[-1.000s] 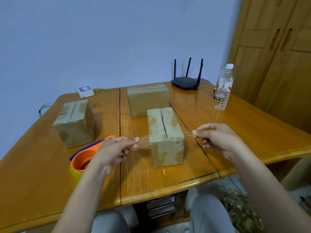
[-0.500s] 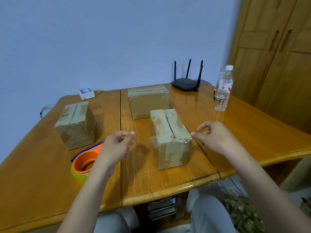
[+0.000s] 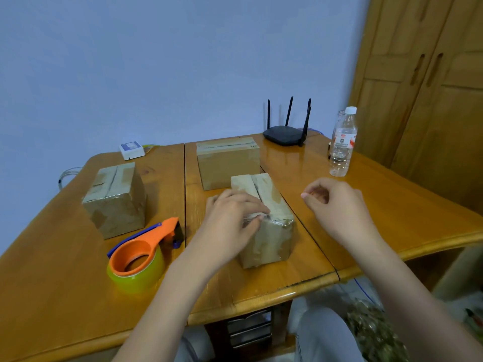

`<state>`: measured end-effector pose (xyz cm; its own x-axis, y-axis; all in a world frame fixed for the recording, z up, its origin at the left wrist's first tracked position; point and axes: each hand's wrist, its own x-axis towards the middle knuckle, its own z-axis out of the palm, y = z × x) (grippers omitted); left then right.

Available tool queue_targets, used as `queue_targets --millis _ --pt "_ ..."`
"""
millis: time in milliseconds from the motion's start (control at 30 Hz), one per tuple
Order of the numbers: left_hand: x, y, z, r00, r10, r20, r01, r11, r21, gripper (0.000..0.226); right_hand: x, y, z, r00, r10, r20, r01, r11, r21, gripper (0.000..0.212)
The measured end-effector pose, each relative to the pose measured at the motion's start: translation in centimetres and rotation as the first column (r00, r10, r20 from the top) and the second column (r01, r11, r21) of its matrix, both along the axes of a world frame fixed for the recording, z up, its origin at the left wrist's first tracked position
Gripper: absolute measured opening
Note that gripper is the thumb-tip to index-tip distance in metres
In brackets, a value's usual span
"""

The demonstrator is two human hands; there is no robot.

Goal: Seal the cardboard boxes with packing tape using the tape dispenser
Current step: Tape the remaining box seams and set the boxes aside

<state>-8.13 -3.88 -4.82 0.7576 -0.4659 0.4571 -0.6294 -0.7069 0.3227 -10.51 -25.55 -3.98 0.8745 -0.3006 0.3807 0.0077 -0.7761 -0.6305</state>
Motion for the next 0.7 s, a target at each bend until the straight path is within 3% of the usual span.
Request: queue_targets --millis 100,300,467,700 --pt "0.7 0.9 0.1 0.999 0.004 0.037 -0.002 0.999 -0.040 0.017 -0.4 0.1 0.7 0.979 0.166 0.119 -0.160 0.985 -0.063 0.006" --pt "1.1 0.6 1.1 0.999 -0.033 0.020 0.033 0.999 -0.009 0.014 1.6 1.4 0.6 0.878 0.478 -0.032 -0.470 0.845 -0.256 0.013" --pt "1.6 0.5 0.4 0.994 -0.096 -0.046 0.097 0.995 0.013 0.015 2.5 1.7 -0.2 0.829 0.554 -0.075 -0.552 0.792 -0.261 0.013" --pt "2.1 1.4 -0.3 0.990 -0.134 -0.046 0.134 0.991 -0.013 0.013 2.3 0.7 -1.8 0.817 0.575 -0.032 -0.568 0.796 -0.208 0.026"
